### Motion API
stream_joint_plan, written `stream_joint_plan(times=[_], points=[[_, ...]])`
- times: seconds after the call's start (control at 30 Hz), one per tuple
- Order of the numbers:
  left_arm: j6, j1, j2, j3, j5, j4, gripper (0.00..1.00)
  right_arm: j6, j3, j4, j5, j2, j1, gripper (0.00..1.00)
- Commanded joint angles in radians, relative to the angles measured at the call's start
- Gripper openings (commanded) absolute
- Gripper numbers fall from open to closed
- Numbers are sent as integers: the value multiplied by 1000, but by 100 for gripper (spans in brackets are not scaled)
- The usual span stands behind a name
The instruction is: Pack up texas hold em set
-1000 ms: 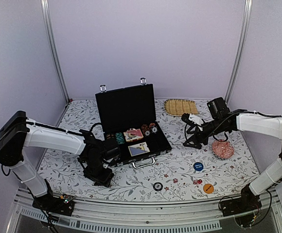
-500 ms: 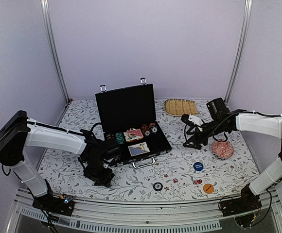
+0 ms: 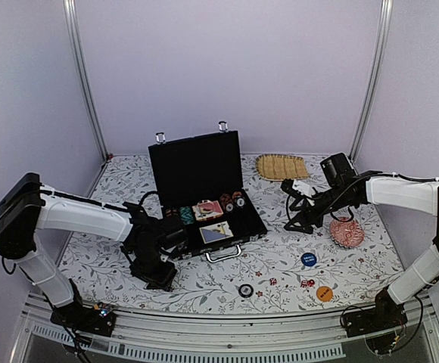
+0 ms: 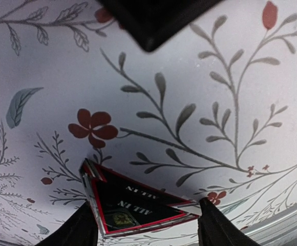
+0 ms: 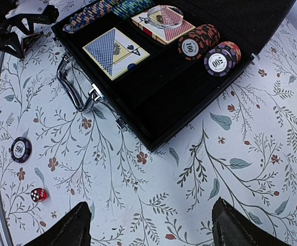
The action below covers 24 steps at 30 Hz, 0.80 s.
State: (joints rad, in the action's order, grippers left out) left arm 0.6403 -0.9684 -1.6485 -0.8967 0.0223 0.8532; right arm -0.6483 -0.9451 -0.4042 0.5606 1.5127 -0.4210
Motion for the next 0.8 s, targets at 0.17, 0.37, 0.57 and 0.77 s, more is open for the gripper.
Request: stream_joint_plan(times=[0.17, 0.37, 0.57, 0.77], points=[[-16, 11, 54, 27, -17, -31, 56, -10, -29, -19, 17, 22, -12, 82], [-16, 6, 108, -121, -47, 95, 56, -13, -32, -23, 17, 29, -19, 83], [-63, 2, 11, -353, -90, 138, 57, -13, -35, -27, 21, 26, -19, 83], [-66, 36, -161, -531, -135, 71, 57, -11, -38, -30, 16, 22, -20, 83]])
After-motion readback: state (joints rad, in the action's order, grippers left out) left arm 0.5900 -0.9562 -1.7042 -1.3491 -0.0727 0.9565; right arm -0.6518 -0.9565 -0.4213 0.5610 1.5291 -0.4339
